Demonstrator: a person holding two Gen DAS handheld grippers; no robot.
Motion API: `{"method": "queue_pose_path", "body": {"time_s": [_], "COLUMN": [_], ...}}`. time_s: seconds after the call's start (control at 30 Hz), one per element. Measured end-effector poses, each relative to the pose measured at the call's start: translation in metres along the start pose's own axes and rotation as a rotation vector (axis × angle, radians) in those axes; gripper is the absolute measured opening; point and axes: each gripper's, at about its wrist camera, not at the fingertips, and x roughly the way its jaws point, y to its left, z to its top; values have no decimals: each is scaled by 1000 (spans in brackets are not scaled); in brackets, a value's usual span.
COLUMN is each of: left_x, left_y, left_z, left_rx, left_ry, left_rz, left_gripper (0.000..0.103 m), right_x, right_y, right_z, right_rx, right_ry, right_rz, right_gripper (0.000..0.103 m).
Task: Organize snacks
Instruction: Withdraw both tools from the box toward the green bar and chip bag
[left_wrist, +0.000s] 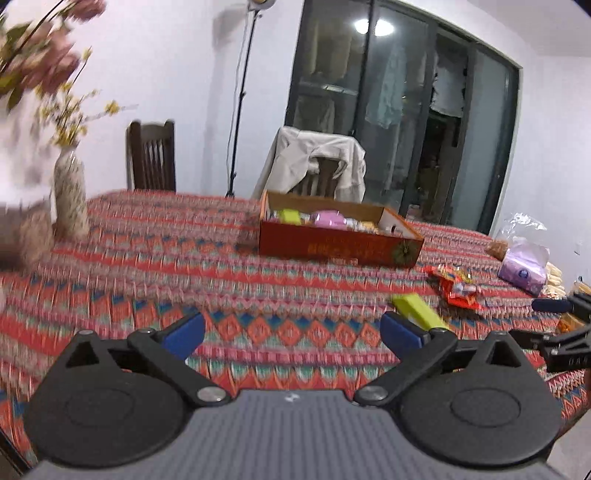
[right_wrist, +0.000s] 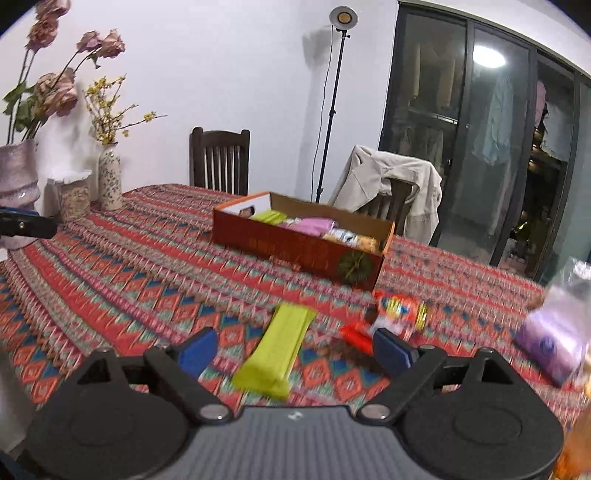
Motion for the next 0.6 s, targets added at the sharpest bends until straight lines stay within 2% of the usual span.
{"method": "queue_pose_path", "body": {"time_s": [0.2,0.3,0.6], "left_x": [4,6,13], "left_y": [1,2,-2], "left_z": [-28,-35,-32], "left_rx": [-18,-23,-17], "left_ry": [88,105,114], "left_rz": [23,31,37], "left_gripper": [103,103,103], "right_x": [-1,3,6], "right_y": [12,13,7], "right_z": [-42,-57,-65], "right_rx": [93,124,156], "right_ry": [54,84,90], "right_rz": [30,10,-9], "right_gripper": [91,91,91]}}
